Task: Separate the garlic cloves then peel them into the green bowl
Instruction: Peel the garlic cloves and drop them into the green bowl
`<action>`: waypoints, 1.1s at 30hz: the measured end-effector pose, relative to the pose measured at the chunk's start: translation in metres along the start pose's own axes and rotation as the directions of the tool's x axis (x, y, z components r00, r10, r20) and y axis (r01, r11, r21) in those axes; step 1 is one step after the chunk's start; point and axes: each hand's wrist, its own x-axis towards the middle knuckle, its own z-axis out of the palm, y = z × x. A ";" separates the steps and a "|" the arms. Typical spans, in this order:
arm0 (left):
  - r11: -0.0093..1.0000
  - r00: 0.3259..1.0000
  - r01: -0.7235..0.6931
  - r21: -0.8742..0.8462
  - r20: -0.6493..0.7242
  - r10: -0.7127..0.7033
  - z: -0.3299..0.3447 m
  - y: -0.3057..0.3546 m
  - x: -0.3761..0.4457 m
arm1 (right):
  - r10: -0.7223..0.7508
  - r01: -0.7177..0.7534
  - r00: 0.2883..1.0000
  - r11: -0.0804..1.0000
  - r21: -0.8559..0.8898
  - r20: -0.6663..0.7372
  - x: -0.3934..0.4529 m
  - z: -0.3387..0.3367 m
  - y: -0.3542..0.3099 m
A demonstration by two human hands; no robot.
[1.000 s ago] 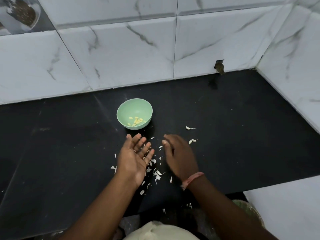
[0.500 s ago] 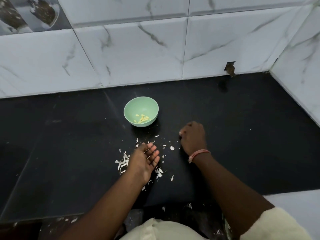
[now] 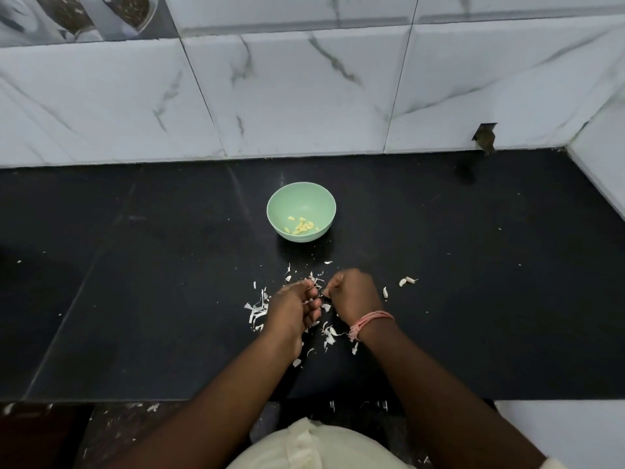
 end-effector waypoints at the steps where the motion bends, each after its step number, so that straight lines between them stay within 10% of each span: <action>1: 1.000 1.000 -0.016 0.023 0.016 0.015 0.001 0.000 0.001 | -0.002 0.002 1.000 1.000 -0.017 0.000 0.002 0.001 -0.001; 16: 0.797 0.948 -0.304 0.522 0.087 0.305 0.008 -0.011 0.019 | -0.005 0.010 0.999 0.993 -0.121 0.039 0.012 -0.005 -0.007; 27: 0.838 0.968 -0.243 0.488 0.067 0.241 0.006 -0.006 0.017 | -0.071 0.076 0.997 0.901 -0.426 0.029 0.000 -0.004 -0.028; 33: 0.925 0.975 -0.223 0.307 0.059 0.216 -0.007 -0.001 0.015 | 0.011 -0.002 0.999 0.975 0.224 -0.038 -0.008 -0.003 0.000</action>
